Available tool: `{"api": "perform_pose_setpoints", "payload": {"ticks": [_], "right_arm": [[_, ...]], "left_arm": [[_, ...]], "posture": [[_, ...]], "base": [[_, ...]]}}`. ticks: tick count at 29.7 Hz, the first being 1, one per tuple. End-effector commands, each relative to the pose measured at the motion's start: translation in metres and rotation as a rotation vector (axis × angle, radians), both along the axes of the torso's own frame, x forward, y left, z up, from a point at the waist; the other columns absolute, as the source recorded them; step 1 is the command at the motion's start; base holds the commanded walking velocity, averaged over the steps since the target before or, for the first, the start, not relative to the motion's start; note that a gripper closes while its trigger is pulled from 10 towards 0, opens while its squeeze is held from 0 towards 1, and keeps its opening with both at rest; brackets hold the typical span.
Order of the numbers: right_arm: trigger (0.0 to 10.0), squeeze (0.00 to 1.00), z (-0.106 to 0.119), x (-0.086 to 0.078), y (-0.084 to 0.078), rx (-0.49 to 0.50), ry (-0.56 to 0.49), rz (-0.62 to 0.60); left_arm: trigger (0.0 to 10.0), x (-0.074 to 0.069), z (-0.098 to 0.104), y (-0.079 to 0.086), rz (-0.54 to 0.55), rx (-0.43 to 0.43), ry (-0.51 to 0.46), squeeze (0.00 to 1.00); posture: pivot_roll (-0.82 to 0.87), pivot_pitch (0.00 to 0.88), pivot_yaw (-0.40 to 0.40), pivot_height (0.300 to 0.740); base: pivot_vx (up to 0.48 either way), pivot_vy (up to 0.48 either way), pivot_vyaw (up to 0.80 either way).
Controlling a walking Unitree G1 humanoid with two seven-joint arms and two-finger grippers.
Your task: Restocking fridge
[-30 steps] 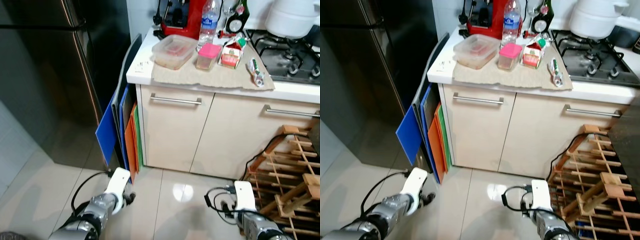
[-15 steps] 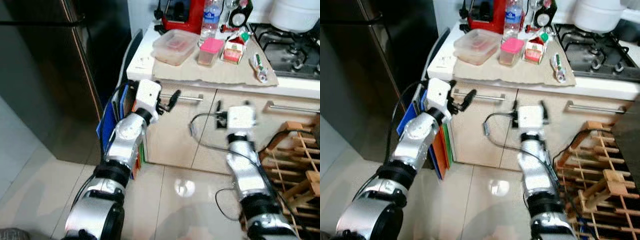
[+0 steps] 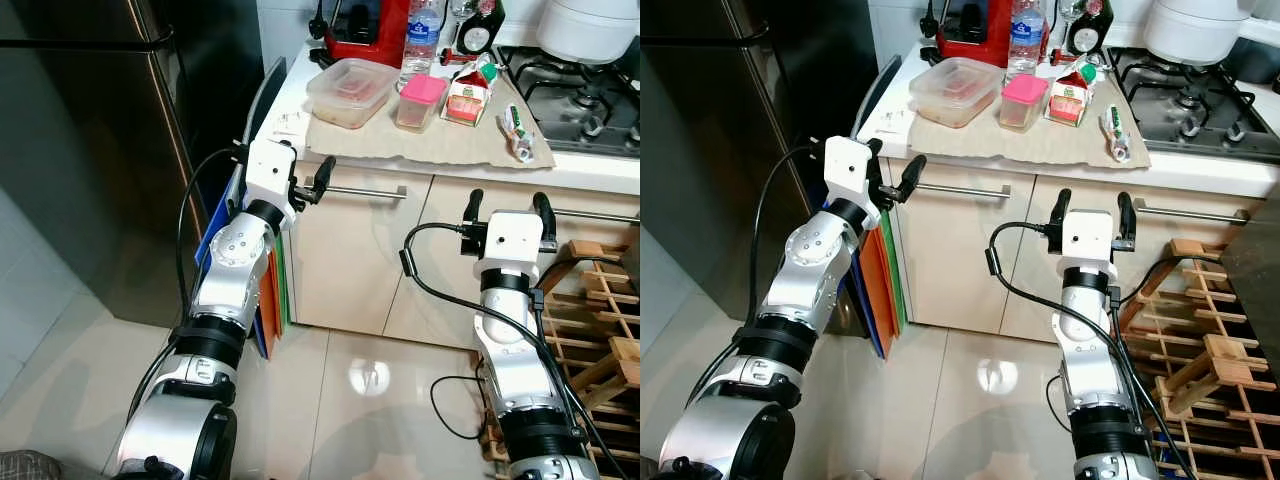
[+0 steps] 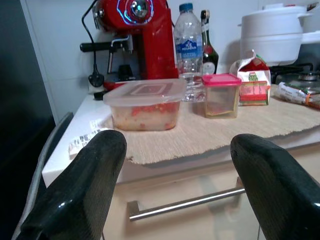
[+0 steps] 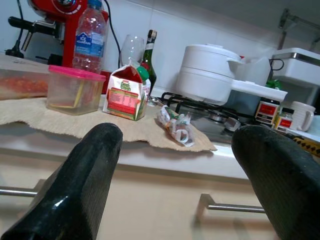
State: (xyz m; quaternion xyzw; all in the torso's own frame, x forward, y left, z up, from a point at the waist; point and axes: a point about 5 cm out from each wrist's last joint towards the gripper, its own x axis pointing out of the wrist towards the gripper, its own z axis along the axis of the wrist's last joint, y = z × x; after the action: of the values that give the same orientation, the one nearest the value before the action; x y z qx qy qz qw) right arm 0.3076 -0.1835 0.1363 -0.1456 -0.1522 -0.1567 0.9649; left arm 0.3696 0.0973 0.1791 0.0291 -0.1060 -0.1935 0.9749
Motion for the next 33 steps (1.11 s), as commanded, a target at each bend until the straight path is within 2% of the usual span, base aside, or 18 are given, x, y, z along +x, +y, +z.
{"api": "perform_pose_setpoints", "payload": {"ticks": [1,6,11,12,14,16,19,33], "right_arm": [[10.0,0.00,0.005,-0.001,0.000,0.007,-0.012,-0.010],[10.0,0.00,0.018,0.001,0.000,0.013,-0.060,-0.016],[10.0,0.00,0.012,0.002,-0.001,0.080,-0.027,-0.013],[10.0,0.00,0.012,0.002,-0.001,0.096,-0.022,-0.014],[10.0,0.00,0.012,0.002,-0.001,0.098,-0.022,-0.014],[10.0,0.00,0.018,0.003,0.003,0.095,-0.048,-0.004],[10.0,0.00,0.023,0.004,0.005,0.093,-0.064,0.002],[10.0,0.00,0.049,0.013,0.013,0.085,-0.133,0.048]], "left_arm": [[10.0,0.000,0.005,0.000,0.005,0.003,-0.007,0.00],[10.0,-0.003,0.007,-0.006,-0.034,-0.018,-0.011,0.00],[10.0,-0.004,0.003,-0.007,-0.041,-0.030,0.001,0.00],[10.0,-0.006,0.005,-0.007,-0.043,-0.060,-0.008,0.00],[10.0,-0.006,0.006,-0.007,-0.044,-0.068,-0.014,0.00],[10.0,-0.011,0.014,-0.012,-0.067,-0.056,-0.080,0.00],[10.0,-0.013,0.019,-0.016,-0.082,-0.047,-0.111,0.00],[10.0,-0.018,0.031,-0.025,-0.120,-0.022,-0.192,0.00]], "posture": [[0.05,0.000,0.028,0.740],[0.05,0.000,0.030,0.740],[0.05,0.000,0.028,0.740],[0.05,0.000,0.029,0.740],[0.05,0.000,0.029,0.740],[0.04,0.000,0.029,0.740],[0.04,0.000,0.030,0.740],[0.05,0.000,0.032,0.740]], "base": [[0.000,0.000,0.00],[0.000,0.000,0.00],[0.000,0.000,0.00],[0.345,0.000,0.00],[0.382,0.000,0.00],[0.480,0.000,0.00],[0.480,0.000,0.00],[0.480,0.000,0.00]]}}
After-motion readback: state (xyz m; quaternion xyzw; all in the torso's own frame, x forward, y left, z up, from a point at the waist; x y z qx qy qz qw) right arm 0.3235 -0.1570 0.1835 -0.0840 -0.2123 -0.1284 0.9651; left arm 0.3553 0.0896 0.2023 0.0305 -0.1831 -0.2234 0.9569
